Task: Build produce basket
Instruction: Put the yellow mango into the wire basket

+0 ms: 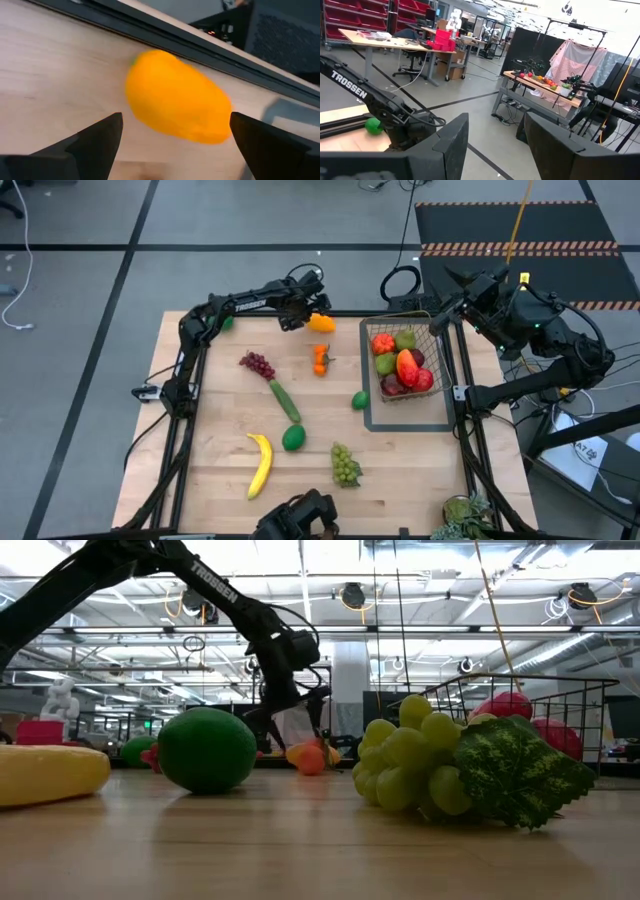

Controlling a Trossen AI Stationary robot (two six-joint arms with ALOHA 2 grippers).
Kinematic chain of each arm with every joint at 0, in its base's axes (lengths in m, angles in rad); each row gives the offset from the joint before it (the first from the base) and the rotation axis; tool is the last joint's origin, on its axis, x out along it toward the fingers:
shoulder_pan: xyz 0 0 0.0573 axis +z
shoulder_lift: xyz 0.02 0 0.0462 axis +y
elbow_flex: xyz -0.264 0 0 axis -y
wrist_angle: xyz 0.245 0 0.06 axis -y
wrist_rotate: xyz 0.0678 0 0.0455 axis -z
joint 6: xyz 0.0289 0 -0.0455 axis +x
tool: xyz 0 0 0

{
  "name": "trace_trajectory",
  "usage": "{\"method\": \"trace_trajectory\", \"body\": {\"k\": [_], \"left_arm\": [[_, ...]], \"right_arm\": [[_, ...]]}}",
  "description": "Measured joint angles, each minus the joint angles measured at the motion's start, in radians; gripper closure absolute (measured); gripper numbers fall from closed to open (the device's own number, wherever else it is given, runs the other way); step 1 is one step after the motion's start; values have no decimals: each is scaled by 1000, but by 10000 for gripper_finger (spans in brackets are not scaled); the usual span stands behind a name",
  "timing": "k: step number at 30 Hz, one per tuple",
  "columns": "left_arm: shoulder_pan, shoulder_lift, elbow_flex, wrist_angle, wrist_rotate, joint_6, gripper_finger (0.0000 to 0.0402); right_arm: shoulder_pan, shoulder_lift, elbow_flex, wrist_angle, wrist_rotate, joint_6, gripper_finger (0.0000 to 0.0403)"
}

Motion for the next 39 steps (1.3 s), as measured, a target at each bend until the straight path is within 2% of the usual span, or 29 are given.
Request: {"method": "trace_trajectory", "body": {"k": [7, 13, 16, 20, 25, 28, 34, 36, 39], "left_arm": [[44, 6, 0, 37, -86, 131, 36], [87, 5, 0, 91, 14, 201, 37], [75, 0, 0, 150, 60, 317, 37], [50, -5, 20, 184, 139, 586, 37], [19, -8, 96, 80, 161, 963, 37], [-9, -9, 113, 59, 135, 1250, 37], [-82, -9, 97, 52, -3, 1819, 37], [-95, -5, 82, 53, -57, 1903, 37], [-99, 1, 64, 40, -78, 1902, 37]], "right_arm": [[0, -3, 0, -35, 0, 0, 216], [0, -4, 0, -61, 0, 0, 216], [0, -4, 0, -66, 0, 0, 216], [0, -4, 0, -68, 0, 0, 216], [0, -7, 0, -69, 0, 0, 216], [0, -10, 0, -68, -1, 0, 216], [0, -22, 0, -64, -50, 4, 216], [0, -22, 0, -65, -52, 25, 216], [0, -22, 0, -66, -52, 56, 216]]}}
